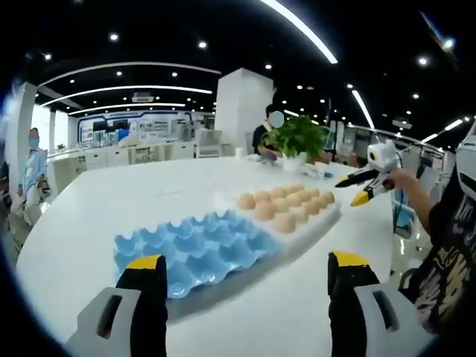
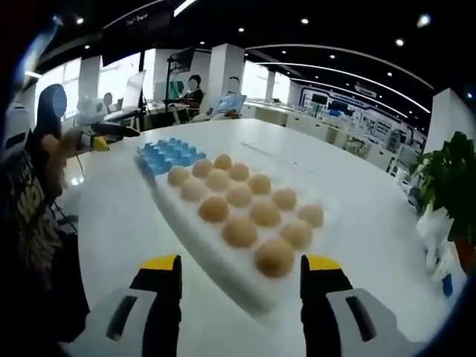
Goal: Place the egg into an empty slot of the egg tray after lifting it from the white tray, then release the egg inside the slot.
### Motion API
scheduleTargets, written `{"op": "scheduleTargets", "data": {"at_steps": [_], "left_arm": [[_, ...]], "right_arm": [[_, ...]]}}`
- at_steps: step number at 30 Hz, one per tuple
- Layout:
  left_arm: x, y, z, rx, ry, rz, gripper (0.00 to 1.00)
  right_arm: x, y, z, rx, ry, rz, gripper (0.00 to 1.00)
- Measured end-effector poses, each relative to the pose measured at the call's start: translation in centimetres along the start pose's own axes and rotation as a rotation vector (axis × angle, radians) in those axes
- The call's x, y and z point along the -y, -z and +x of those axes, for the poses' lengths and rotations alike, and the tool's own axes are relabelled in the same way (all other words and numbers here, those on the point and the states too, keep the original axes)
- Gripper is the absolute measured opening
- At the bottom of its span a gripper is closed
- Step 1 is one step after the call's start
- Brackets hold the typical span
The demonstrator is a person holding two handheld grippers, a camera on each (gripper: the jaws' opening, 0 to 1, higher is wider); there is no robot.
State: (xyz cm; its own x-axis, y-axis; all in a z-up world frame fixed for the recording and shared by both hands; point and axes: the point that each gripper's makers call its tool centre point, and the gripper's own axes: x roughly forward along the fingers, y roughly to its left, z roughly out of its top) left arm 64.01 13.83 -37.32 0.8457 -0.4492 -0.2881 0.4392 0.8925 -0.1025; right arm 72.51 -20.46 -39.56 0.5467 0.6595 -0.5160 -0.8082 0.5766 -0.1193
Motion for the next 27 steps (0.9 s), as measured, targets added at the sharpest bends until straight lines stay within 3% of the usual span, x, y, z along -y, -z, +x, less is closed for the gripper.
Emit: {"op": "scheduleTargets", "data": {"at_steps": [27], "left_arm": [[0.08, -0.22, -0.24, 0.001, -0.004, 0.008, 0.90]], "right_arm": [[0.76, 0.28, -0.58, 0.008, 0.010, 0.019, 0.59]]}}
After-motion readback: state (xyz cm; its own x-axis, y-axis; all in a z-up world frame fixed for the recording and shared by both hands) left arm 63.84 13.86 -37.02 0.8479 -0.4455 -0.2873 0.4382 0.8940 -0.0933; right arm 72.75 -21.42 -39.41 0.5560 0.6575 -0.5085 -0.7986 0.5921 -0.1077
